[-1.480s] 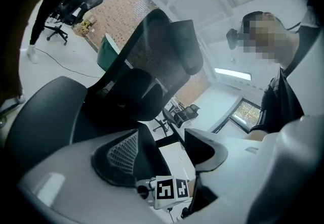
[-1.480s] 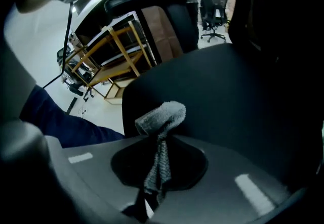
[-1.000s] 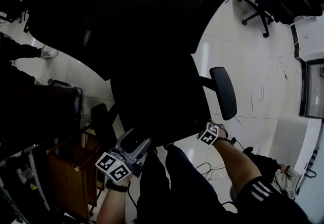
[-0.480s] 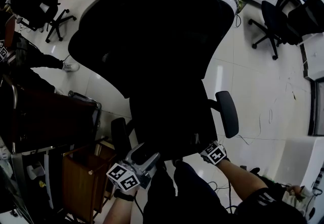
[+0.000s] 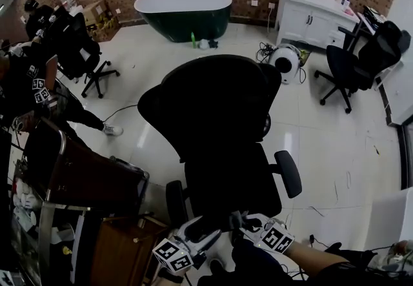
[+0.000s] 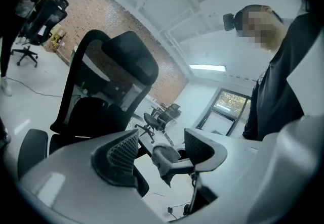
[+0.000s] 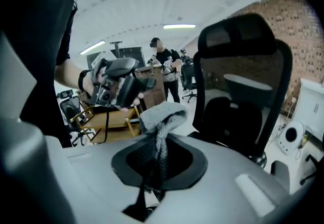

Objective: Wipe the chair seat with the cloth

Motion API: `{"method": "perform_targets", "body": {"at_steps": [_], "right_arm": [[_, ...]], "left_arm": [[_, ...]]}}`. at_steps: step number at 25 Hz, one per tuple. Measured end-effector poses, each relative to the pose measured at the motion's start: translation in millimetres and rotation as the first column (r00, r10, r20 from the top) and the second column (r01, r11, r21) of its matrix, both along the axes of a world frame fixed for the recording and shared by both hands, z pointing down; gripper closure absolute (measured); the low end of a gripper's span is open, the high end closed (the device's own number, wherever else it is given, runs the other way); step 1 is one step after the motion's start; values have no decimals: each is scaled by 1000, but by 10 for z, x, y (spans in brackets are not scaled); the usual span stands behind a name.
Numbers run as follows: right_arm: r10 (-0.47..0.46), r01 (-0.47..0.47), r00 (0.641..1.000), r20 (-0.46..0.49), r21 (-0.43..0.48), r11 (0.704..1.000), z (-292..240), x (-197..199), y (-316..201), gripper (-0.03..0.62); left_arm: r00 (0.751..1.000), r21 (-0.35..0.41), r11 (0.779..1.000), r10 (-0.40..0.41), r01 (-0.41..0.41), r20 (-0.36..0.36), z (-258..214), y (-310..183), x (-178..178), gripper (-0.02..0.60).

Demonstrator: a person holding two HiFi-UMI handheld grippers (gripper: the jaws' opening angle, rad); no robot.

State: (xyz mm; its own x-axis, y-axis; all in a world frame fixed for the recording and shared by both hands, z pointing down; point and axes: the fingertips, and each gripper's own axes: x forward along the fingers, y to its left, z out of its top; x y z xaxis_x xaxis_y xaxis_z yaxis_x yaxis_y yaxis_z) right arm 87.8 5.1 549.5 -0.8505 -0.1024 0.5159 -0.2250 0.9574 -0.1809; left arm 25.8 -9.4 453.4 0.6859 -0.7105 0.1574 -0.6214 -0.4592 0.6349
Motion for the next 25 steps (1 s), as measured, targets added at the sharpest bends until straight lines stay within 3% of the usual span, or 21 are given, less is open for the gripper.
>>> {"method": "perform_targets", "body": {"at_steps": [6,9,13,18,22,25], "right_arm": [[107,-116,985,137,57,992,-949,-80,761,566],[222,-226,947,230,-10,974,-1307,-19,1200,566],[346,-328,883,318,-112,938,-1622,88,1695,566],[380,-370,855,353,-99,924,-1896,229,2308,566],[399,-394,836,378,-92,914,-2060,435,2551,566],[382,-390,843,380,-58,919,-2146,609,2675,566]], "left_arm": [[998,108,992,68,-68,3,-451,1070,21,272],[992,140,983,107,-116,67,-544,1745,-31,272],[990,190,976,90,-109,105,-687,2298,-221,270],[984,227,962,120,-148,132,-873,2922,-204,271],[990,248,960,106,-127,96,-1006,3169,-33,270],[992,258,959,96,-113,79,-1147,3290,156,272]]}}
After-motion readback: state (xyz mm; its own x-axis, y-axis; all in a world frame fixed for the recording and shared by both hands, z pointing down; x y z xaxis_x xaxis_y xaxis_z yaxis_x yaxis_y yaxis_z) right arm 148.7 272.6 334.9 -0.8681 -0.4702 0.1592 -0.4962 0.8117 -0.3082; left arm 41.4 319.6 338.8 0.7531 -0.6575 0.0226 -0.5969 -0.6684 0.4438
